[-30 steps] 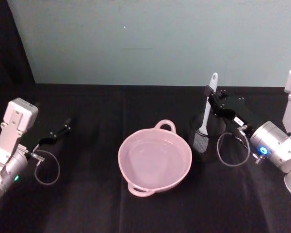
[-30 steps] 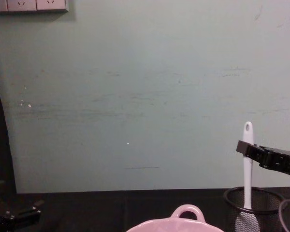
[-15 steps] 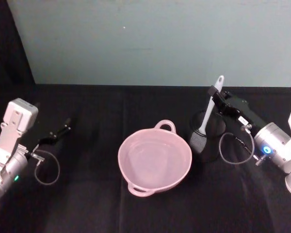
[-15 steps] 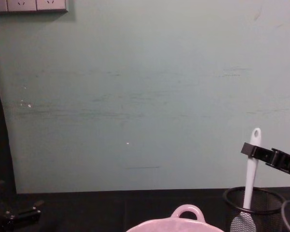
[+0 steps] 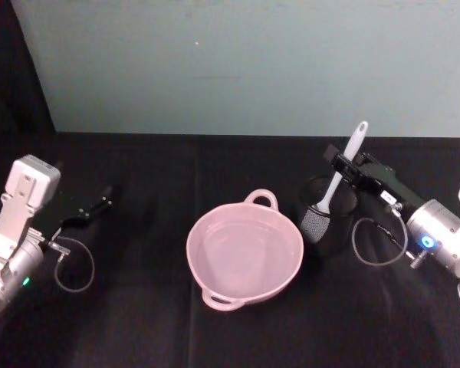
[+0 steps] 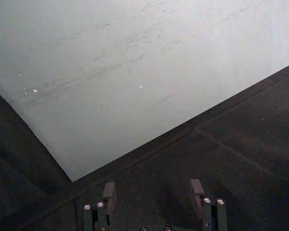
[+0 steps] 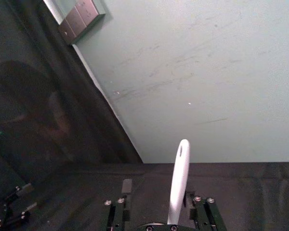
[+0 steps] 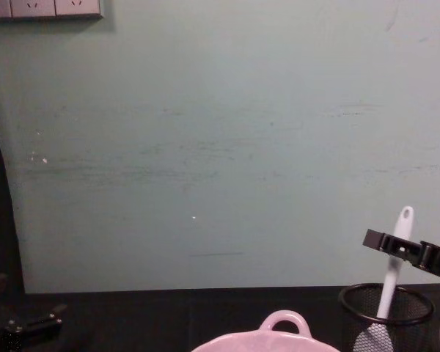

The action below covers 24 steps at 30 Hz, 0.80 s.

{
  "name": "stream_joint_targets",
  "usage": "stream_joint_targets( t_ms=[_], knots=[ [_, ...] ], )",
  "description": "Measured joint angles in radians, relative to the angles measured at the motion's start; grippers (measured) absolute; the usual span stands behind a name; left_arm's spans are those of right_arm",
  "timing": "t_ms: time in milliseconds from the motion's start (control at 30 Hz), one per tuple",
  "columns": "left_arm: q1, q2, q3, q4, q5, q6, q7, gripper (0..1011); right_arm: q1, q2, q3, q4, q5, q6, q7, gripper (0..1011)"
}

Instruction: Use the one hand to pick up the spoon and stir the clear water in the bowl.

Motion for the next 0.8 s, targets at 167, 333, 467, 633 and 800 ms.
stream_joint_targets(
  t_ms=[167, 333, 467, 633, 800],
  knots=[
    [0.0, 0.0, 0.0, 0.0, 0.0, 0.0, 0.0, 1005, -0.011, 0.013, -0.002, -0.007, 0.002, 0.002, -0.008, 768],
    [0.0, 0.0, 0.0, 0.0, 0.0, 0.0, 0.0, 1005, -0.047, 0.041, -0.002, -0.06, -0.001, 0.004, -0.029, 915],
    [0.0, 0.0, 0.0, 0.0, 0.0, 0.0, 0.0, 1005, -0.089, 0.077, -0.002, -0.135, -0.028, 0.001, -0.062, 1002],
    [0.0, 0.0, 0.0, 0.0, 0.0, 0.0, 0.0, 1005, -0.146, 0.128, 0.009, -0.242, -0.09, -0.01, -0.131, 1002],
    [0.0, 0.0, 0.0, 0.0, 0.0, 0.0, 0.0, 1005, -0.194, 0.164, 0.04, -0.314, -0.163, -0.028, -0.207, 1003]
  ],
)
